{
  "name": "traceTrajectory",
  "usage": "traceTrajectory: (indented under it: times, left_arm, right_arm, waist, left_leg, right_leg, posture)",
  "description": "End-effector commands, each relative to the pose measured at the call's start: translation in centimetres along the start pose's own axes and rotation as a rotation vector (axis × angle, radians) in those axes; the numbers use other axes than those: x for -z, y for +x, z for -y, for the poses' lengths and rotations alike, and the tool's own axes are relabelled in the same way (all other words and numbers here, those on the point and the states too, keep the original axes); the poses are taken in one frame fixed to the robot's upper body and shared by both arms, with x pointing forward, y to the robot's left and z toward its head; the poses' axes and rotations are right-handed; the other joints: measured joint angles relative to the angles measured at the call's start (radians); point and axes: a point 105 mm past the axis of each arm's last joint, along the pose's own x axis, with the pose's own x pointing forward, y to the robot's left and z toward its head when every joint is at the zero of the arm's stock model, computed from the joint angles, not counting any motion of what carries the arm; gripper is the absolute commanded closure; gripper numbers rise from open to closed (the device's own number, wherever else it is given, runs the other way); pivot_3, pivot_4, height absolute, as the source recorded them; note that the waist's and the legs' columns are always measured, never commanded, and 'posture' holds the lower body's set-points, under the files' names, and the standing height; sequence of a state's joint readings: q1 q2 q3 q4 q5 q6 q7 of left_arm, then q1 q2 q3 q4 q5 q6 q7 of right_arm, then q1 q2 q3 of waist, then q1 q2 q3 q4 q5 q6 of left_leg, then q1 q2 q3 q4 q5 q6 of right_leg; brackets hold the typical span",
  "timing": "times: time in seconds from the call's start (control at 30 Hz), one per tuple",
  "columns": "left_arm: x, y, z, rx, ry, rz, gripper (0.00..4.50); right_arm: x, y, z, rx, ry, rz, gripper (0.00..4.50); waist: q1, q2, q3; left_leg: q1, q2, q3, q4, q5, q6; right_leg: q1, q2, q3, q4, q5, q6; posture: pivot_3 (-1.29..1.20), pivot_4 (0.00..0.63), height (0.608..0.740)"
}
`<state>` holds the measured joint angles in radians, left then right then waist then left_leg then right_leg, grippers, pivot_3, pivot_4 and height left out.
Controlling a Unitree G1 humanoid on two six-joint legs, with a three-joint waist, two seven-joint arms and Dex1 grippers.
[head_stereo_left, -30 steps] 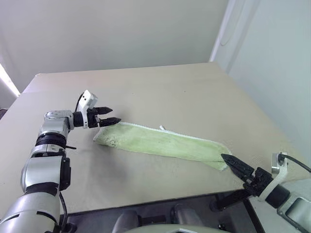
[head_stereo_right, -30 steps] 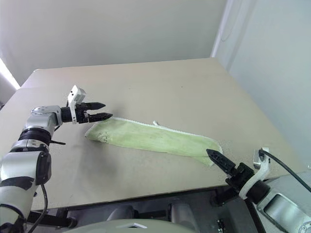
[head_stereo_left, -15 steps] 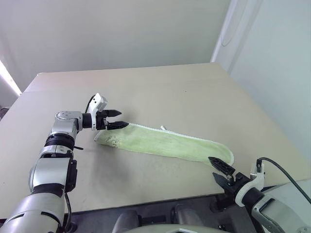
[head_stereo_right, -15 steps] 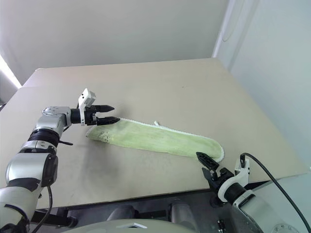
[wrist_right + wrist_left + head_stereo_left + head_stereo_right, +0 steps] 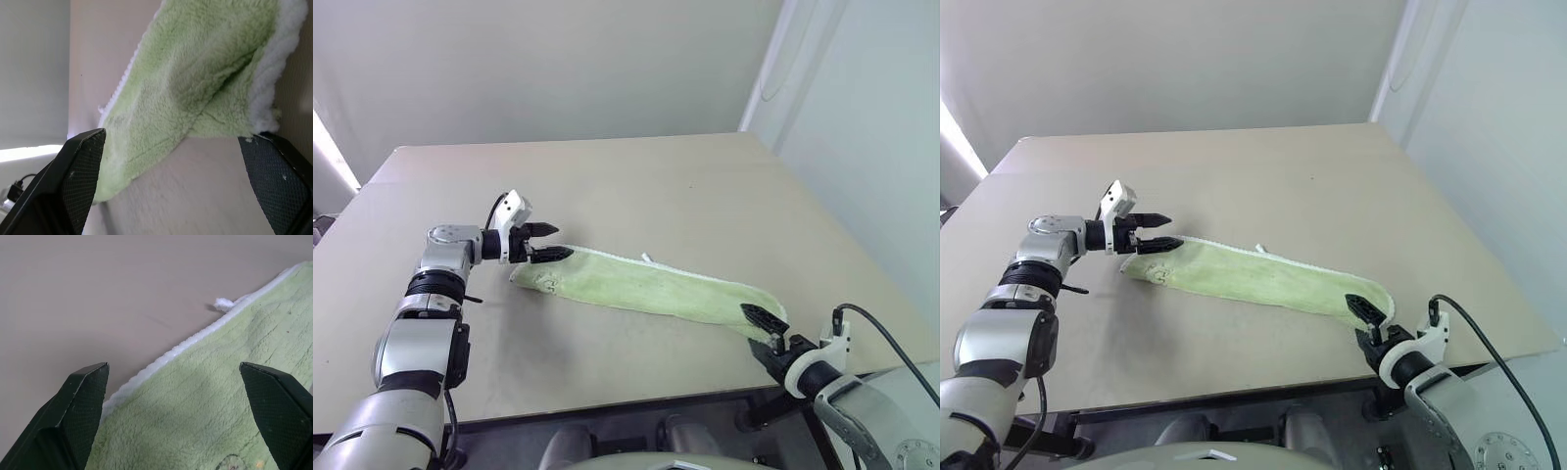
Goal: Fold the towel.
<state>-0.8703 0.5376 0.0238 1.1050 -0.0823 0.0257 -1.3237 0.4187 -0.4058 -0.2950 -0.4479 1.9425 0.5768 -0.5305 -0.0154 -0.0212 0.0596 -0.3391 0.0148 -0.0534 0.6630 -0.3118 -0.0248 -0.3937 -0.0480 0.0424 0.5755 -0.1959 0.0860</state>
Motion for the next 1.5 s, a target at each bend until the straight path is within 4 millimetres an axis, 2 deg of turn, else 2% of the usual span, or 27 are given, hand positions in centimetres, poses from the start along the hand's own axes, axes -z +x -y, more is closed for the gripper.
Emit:
traceTrajectory:
  times: [0.03,0.2,0.37,0.43,0.5,0.6,0.63,0.87,0.97,1.07,1.13,1.23,1.33,1.5]
  left_arm:
    - [-0.6,-0.4,-0.3,-0.018,0.029,0.013,0.0]
    - [-0.7,-0.6,-0.5,-0.025,0.013,0.026,0.0]
    - [-0.7,-0.9,-0.2,0.001,-0.002,0.025,0.0]
    - [-0.5,-1.0,-0.2,-0.004,0.0,0.021,0.0]
    - [-0.5,-1.1,-0.3,-0.007,0.001,0.021,0.0]
    - [-0.5,-1.1,-0.3,-0.015,0.001,0.025,0.0]
    - [-0.5,-1.1,-0.3,-0.015,0.001,0.025,0.0]
    - [-0.2,-1.3,-0.5,-0.04,-0.005,0.032,0.0]
    - [-0.2,-1.3,-0.5,-0.043,-0.004,0.033,0.0]
    - [-0.2,-1.3,-0.6,-0.046,-0.005,0.033,0.0]
    - [-0.3,-1.2,-0.6,-0.047,-0.004,0.033,0.0]
    - [-0.3,-1.1,-0.6,-0.048,0.0,0.032,0.0]
    - [-0.5,-1.0,-0.6,-0.048,0.004,0.031,0.0]
    - [-0.5,-0.9,-0.6,-0.048,0.008,0.031,0.0]
  right_arm:
    - [-3.3,-0.3,2.2,0.118,0.031,0.156,0.03]
    - [-4.2,0.0,2.2,0.13,0.028,0.193,0.03]
    - [-4.9,0.7,1.7,0.129,0.01,0.218,1.65]
    - [-5.3,1.0,1.4,0.127,0.002,0.237,2.47]
    - [-5.8,1.2,1.0,0.113,-0.005,0.262,3.12]
    - [-6.5,1.2,0.7,0.104,-0.02,0.295,4.32]
    - [-6.7,1.2,0.7,0.104,-0.022,0.303,4.47]
    - [-8.8,0.1,-1.3,0.036,-0.107,0.342,4.47]
    - [-8.4,-0.2,-4.0,-0.03,-0.265,0.294,4.47]
    - [-7.1,-0.2,-6.9,-0.082,-0.48,0.229,4.47]
    - [-4.5,0.1,-9.1,-0.148,-0.686,0.116,4.47]
    - [-1.7,0.5,-10.5,-0.207,-0.873,-0.001,4.47]
    - [0.9,1.3,-11.2,-0.275,-0.994,-0.091,4.47]
    - [2.2,3.2,-10.7,-0.267,-1.058,-0.14,4.47]
  waist:
    - [0.0,0.0,0.0]
    - [0.0,0.0,0.0]
    - [0.001,0.0,-0.001]
    - [0.002,0.0,-0.001]
    - [0.004,0.0,-0.001]
    - [0.004,-0.001,-0.001]
    - [0.004,-0.001,-0.001]
    - [0.001,0.001,0.0]
    - [0.0,0.002,0.0]
    - [-0.004,0.003,0.0]
    - [-0.005,0.003,0.0]
    - [-0.001,0.003,0.0]
    - [0.001,0.003,0.0]
    - [0.003,0.001,-0.001]
  left_leg:
    - [-0.001,0.0,0.0,0.0,0.0,0.0]
    - [-0.002,0.0,0.003,-0.001,0.0,0.0]
    - [-0.007,-0.001,0.007,-0.002,0.0,0.0]
    - [-0.012,-0.003,0.011,-0.002,0.0,0.0]
    - [-0.015,-0.004,0.015,-0.002,0.0,0.0]
    - [-0.016,-0.006,0.021,-0.001,0.0,0.001]
    - [-0.016,-0.007,0.022,-0.001,0.0,0.001]
    - [-0.013,-0.004,0.021,0.0,0.0,0.002]
    - [-0.013,-0.003,0.021,0.0,0.0,0.002]
    - [-0.012,-0.003,0.022,0.0,0.0,0.002]
    - [-0.011,-0.003,0.022,0.0,0.0,0.002]
    - [-0.011,-0.001,0.022,0.0,0.0,0.002]
    - [-0.011,-0.001,0.022,0.0,0.0,0.002]
    - [-0.013,-0.002,0.022,0.002,0.0,0.002]
  right_leg:
    - [0.0,-0.001,0.0,-0.001,0.0,0.0]
    - [-0.001,-0.005,0.001,-0.005,0.0,0.0]
    - [-0.006,-0.009,0.0,-0.005,0.002,-0.001]
    - [-0.012,-0.012,0.0,-0.005,0.012,-0.002]
    - [-0.017,-0.014,0.0,-0.003,0.017,0.003]
    - [-0.021,-0.01,0.0,0.001,0.016,0.005]
    - [-0.021,-0.008,0.0,0.001,0.016,0.005]
    - [-0.02,0.002,0.006,0.003,0.016,0.005]
    - [-0.02,0.003,0.006,0.004,0.016,0.005]
    - [-0.02,0.004,0.007,0.005,0.015,0.006]
    - [-0.02,0.005,0.007,0.005,0.015,0.006]
    - [-0.02,0.006,0.007,0.005,0.015,0.006]
    - [-0.02,0.007,0.007,0.005,0.015,0.006]
    - [-0.021,0.006,0.007,0.004,0.016,0.005]
  posture:
    - [0.0,0.0,0.74]
    - [0.0,0.0,0.74]
    - [0.0,0.0,0.74]
    - [0.0,0.0,0.74]
    - [0.0,0.0,0.74]
    - [0.0,0.0,0.74]
    - [0.0,0.0,0.74]
    - [0.0,0.0,0.74]
    - [0.0,0.0,0.74]
    - [0.0,0.0,0.74]
    - [0.0,0.0,0.74]
    - [0.0,0.0,0.74]
    - [0.0,0.0,0.74]
    - [0.0,0.0,0.74]
